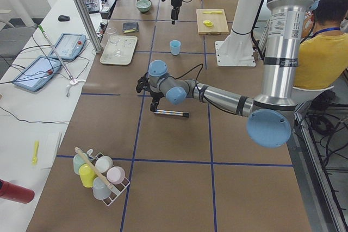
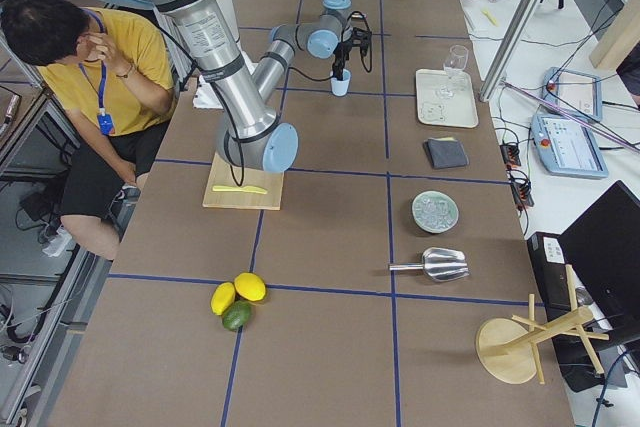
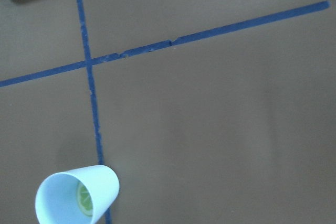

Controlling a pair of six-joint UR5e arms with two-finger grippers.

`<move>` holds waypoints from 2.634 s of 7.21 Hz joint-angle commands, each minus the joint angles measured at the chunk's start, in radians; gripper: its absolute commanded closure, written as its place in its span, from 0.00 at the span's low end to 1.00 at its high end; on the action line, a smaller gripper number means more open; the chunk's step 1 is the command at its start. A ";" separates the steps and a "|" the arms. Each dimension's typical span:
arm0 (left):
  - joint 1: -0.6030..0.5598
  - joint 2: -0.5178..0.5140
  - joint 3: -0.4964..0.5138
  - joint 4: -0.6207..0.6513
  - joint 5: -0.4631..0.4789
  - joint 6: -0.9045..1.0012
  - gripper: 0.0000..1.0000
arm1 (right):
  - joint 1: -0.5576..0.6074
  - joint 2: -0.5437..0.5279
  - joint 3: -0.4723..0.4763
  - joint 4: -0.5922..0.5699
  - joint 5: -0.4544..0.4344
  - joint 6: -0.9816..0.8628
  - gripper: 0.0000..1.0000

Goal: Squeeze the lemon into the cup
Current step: 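Raise the right gripper away while the left gripper grasps the steel muddler, then carry the steel muddler upright over the blue cup with the left gripper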

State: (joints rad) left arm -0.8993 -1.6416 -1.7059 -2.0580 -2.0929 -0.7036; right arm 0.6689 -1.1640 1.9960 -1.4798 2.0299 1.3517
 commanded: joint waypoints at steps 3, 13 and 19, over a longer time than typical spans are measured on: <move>0.056 -0.007 0.095 0.001 0.045 -0.026 0.03 | 0.044 -0.069 0.035 0.001 0.046 -0.068 0.00; 0.043 -0.099 -0.162 0.018 -0.119 0.024 1.00 | 0.044 -0.068 0.040 0.001 0.049 -0.068 0.00; 0.272 -0.437 -0.161 -0.373 0.387 0.007 1.00 | 0.066 -0.092 0.043 0.001 0.047 -0.069 0.00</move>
State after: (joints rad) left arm -0.6645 -2.0654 -1.8877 -2.2091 -1.8434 -0.6869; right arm 0.7252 -1.2482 2.0383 -1.4788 2.0772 1.2826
